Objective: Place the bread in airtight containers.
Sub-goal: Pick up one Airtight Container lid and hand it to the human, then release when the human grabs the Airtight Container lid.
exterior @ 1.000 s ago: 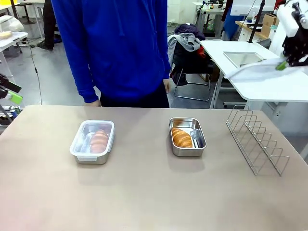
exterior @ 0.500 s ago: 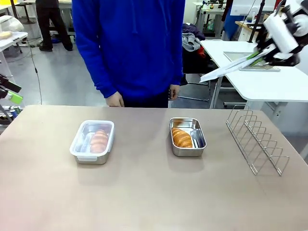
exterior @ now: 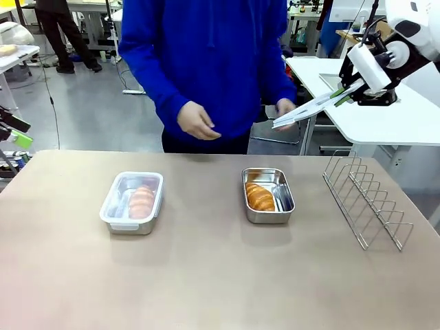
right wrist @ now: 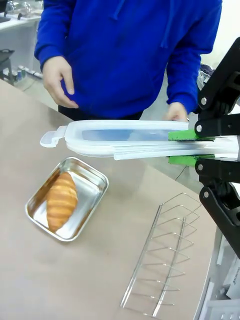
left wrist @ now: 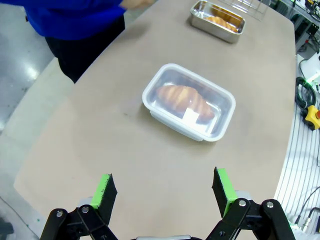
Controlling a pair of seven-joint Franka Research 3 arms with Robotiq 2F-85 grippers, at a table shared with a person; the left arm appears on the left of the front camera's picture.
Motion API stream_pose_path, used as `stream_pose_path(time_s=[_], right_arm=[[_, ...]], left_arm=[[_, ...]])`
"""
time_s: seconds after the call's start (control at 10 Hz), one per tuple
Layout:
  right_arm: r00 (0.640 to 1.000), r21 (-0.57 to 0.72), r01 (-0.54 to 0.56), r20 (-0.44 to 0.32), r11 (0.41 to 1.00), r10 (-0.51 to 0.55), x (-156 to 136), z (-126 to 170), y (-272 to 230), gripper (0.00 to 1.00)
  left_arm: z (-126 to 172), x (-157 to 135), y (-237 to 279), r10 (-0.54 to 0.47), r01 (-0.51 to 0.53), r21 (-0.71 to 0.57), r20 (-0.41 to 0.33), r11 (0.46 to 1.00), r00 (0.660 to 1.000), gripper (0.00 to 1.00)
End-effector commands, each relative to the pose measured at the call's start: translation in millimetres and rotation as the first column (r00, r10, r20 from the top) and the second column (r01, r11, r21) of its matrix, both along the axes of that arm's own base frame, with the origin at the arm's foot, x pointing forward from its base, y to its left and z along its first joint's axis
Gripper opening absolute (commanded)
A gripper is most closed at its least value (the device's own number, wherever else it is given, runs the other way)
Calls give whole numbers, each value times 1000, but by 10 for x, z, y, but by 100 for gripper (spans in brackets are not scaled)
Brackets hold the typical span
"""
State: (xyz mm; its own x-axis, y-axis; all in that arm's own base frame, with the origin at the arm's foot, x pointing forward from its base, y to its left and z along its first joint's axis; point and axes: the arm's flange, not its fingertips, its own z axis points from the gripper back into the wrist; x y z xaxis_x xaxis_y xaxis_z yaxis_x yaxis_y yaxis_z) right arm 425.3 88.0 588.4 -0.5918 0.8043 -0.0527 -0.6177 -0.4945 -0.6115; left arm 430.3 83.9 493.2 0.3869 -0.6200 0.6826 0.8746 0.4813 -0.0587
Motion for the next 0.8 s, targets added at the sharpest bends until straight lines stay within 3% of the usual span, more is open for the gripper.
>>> stream_pose_path(time_s=[0.0,0.7], right_arm=[[1000,0,0,6,1000,0,-89,37,-13,0],[1000,0,0,6,1000,0,-89,37,-13,0]], left_arm=[[12,-11,8,-21,21,-5,11,1000,1000,100],[12,-11,8,-21,21,-5,11,1000,1000,100]])
